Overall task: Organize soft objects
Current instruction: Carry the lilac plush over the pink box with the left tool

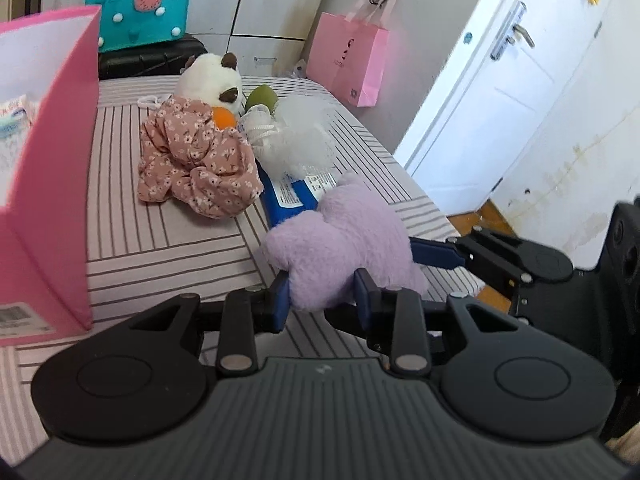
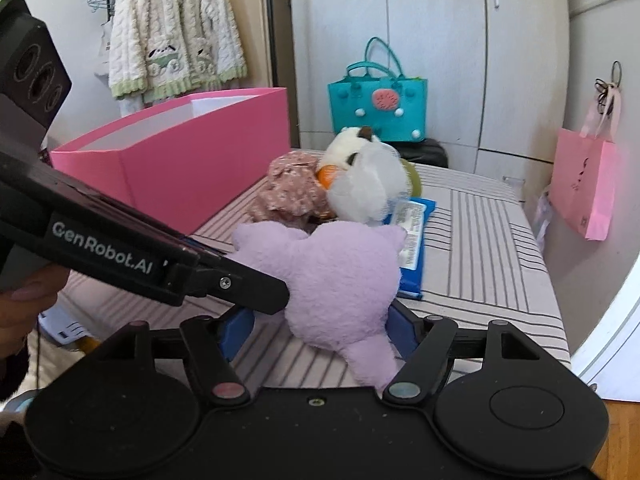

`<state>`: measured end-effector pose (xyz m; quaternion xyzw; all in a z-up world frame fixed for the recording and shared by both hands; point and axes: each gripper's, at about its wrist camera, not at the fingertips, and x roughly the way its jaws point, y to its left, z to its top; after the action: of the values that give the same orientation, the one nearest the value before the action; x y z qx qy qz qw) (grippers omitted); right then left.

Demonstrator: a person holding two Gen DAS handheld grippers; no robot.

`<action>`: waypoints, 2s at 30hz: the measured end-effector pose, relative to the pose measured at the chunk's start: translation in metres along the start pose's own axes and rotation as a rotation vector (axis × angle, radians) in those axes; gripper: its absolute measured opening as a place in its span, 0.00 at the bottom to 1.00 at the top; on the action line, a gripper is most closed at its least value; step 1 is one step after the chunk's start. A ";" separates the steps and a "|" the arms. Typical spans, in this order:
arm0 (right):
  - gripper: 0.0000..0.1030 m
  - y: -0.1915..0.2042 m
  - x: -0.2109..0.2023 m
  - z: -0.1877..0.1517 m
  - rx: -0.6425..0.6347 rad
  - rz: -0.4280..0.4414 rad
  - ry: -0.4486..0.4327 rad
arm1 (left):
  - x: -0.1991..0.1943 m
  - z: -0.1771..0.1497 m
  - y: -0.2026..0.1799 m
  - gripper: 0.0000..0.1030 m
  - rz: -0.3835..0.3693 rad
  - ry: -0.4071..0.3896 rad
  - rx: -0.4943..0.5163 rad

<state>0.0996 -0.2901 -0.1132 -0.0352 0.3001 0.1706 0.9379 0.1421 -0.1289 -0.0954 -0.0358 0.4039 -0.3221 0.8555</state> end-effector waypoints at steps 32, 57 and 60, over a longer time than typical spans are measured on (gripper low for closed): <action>0.52 0.093 -0.031 0.124 -0.187 0.255 -0.014 | -0.164 0.024 0.055 0.30 0.074 -0.082 -0.002; 0.50 0.148 0.155 0.214 -0.558 0.371 0.150 | -0.099 0.085 0.218 0.29 0.223 -0.003 -0.364; 0.50 0.143 0.171 0.216 -0.569 0.409 0.181 | -0.092 0.092 0.218 0.30 0.243 0.035 -0.302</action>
<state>0.2999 -0.0681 -0.0292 -0.2492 0.3231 0.4274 0.8067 0.2783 0.0785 -0.0424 -0.1091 0.4636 -0.1529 0.8659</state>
